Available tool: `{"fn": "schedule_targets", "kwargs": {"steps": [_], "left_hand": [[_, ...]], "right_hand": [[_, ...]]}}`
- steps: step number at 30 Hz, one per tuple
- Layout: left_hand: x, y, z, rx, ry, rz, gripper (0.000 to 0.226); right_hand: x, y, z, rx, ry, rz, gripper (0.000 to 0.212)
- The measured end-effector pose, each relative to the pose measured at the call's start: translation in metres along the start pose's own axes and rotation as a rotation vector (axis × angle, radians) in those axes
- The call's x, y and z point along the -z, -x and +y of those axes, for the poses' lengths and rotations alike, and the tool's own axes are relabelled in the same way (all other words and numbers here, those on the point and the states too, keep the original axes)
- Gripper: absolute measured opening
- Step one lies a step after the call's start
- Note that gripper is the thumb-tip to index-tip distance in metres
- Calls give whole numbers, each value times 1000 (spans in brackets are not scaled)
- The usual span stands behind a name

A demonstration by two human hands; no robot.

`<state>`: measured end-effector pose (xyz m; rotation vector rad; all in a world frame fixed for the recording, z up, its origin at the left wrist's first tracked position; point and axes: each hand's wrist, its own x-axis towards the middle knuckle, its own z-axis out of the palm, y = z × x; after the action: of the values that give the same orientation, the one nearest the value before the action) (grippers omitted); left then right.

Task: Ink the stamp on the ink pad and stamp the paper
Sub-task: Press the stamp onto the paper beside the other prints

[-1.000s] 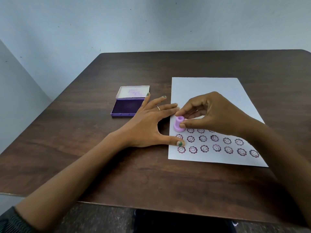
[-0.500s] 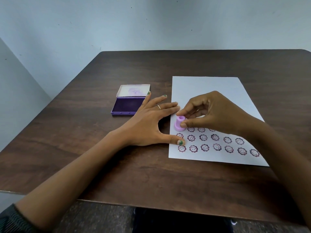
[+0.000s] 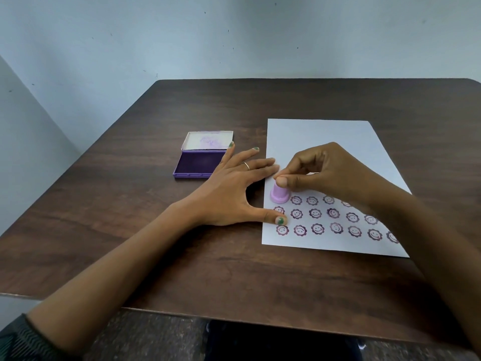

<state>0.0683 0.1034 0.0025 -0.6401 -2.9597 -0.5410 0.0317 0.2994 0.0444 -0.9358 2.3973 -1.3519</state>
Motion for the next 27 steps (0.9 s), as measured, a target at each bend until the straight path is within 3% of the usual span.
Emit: {"fn": "schedule_targets", "kwargs": {"steps": [11, 27], "left_hand": [[0, -1, -1, -7, 7, -10, 94], [1, 0, 0, 5, 7, -19, 95]], "right_hand": [[-5, -7, 0, -186, -42, 70, 11], [-8, -4, -5, -161, 20, 94, 10]]}}
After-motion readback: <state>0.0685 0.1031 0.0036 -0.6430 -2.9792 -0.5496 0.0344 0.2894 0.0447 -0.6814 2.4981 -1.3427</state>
